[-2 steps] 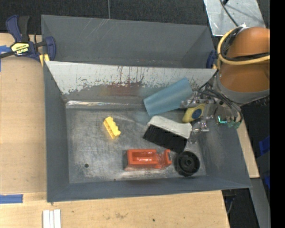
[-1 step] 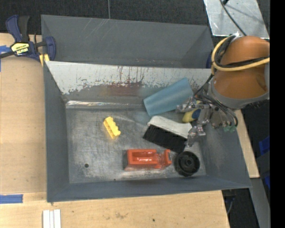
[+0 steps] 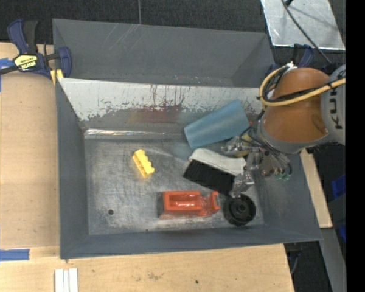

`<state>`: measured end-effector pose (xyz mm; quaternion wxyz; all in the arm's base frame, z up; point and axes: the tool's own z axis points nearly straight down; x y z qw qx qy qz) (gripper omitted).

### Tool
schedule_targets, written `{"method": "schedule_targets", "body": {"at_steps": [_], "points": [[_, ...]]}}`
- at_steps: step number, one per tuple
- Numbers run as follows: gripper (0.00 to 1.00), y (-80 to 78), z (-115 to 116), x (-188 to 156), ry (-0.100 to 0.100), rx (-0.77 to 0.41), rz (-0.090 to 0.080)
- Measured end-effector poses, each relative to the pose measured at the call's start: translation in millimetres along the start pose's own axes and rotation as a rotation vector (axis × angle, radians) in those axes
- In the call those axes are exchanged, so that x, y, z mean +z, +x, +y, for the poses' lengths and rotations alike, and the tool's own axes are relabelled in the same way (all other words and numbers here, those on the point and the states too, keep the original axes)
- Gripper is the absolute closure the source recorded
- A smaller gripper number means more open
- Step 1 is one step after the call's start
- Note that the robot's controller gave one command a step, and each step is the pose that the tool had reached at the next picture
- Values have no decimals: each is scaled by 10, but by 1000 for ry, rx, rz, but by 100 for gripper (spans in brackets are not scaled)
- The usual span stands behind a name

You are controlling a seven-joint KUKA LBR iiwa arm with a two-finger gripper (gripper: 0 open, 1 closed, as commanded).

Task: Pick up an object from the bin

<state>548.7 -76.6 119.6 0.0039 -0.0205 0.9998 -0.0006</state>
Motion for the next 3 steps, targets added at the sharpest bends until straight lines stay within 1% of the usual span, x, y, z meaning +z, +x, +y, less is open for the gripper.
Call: {"method": "schedule_targets", "body": {"at_steps": [1,2,3], "points": [[0,-289,68,338,-5,184,28],[100,-100,259,419,0,-54,2],[100,-100,260,418,1,-54,2]]}}
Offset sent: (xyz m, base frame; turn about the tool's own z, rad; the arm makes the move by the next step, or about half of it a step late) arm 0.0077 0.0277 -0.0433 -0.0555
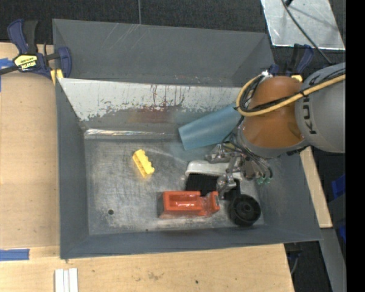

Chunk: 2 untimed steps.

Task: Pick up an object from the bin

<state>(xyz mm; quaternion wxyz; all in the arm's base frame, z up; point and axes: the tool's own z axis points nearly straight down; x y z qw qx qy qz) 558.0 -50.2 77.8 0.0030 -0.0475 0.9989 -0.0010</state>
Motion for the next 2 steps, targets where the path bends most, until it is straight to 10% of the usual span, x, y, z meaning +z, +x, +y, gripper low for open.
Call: {"method": "schedule_targets", "body": {"at_steps": [2], "points": [[100,38,47,-1008,-4,-94,12]]}}
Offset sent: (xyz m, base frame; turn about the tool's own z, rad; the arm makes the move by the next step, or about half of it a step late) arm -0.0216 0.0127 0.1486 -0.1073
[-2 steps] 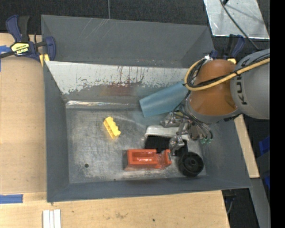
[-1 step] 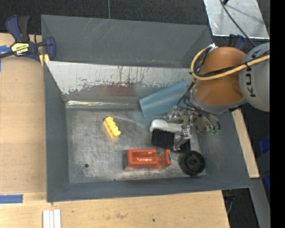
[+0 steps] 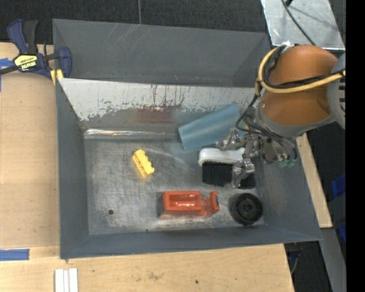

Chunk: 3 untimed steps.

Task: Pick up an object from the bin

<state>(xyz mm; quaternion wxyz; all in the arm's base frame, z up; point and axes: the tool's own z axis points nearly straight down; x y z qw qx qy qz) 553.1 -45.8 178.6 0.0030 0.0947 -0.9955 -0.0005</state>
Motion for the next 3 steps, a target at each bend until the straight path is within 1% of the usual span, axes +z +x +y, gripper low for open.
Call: {"method": "schedule_targets", "body": {"at_steps": [1,2,3], "points": [[100,-328,-158,386,0,-70,9],[100,-329,-157,383,0,-70,9],[100,-293,-125,-22,-1,-64,4]]}}
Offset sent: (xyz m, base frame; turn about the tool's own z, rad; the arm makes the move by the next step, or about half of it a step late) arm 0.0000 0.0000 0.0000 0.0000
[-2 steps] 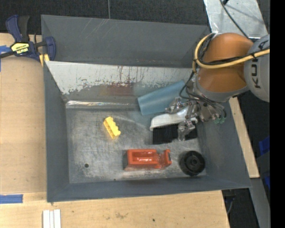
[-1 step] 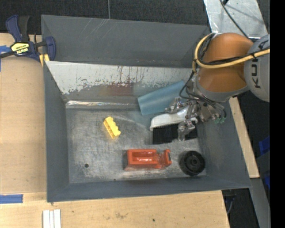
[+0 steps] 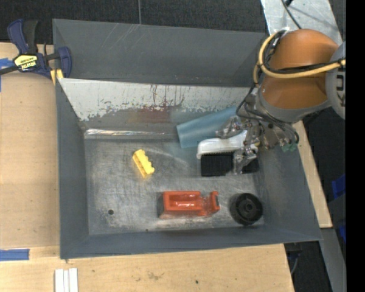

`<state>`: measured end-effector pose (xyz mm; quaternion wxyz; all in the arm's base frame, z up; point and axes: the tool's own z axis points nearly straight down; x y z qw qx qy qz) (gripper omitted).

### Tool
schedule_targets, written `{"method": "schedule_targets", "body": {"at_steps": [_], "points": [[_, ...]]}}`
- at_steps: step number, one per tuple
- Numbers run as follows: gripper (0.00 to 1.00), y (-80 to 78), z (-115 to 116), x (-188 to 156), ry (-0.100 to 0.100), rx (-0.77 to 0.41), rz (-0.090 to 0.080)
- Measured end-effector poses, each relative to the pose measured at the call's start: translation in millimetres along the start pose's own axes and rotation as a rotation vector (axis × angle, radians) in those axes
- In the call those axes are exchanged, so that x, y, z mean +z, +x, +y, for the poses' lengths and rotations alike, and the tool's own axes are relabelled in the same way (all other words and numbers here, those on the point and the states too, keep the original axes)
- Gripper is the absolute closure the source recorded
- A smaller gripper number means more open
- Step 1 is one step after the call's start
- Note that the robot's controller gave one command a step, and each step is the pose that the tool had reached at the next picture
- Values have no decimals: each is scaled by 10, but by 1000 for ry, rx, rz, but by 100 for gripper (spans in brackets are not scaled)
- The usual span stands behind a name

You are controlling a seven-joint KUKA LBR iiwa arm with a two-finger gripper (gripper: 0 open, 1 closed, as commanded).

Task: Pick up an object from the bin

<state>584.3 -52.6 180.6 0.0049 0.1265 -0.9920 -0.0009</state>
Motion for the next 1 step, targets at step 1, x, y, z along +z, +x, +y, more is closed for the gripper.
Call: {"method": "schedule_targets", "body": {"at_steps": [1], "points": [[100,-15,-25,-256,6,1,-20]]}}
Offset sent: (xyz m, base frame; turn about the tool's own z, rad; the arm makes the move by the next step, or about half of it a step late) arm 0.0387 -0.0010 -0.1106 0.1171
